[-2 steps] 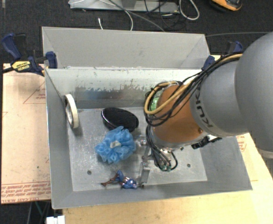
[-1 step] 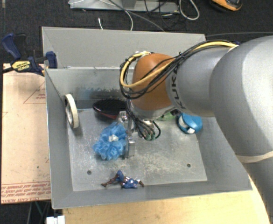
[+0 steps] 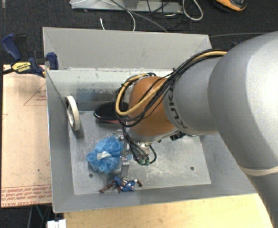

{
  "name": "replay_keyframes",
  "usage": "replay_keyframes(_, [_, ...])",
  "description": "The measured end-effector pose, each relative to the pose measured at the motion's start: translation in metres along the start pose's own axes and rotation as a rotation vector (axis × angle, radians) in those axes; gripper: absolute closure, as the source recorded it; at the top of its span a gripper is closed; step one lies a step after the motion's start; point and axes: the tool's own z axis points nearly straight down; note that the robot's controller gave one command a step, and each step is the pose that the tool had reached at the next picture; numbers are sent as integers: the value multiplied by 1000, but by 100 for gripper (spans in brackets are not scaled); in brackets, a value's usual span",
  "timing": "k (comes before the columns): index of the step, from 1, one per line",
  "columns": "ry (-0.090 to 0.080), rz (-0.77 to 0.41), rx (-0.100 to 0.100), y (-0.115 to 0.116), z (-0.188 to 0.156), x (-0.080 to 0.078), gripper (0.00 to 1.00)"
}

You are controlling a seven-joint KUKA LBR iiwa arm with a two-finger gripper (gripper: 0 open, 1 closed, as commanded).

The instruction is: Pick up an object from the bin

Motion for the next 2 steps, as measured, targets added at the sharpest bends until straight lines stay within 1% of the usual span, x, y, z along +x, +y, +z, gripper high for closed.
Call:
replay_keyframes(1, [8,-18,2,-4,2,-20,0])
replay_keyframes(2, [8,-223,0,-32,2,-19,100])
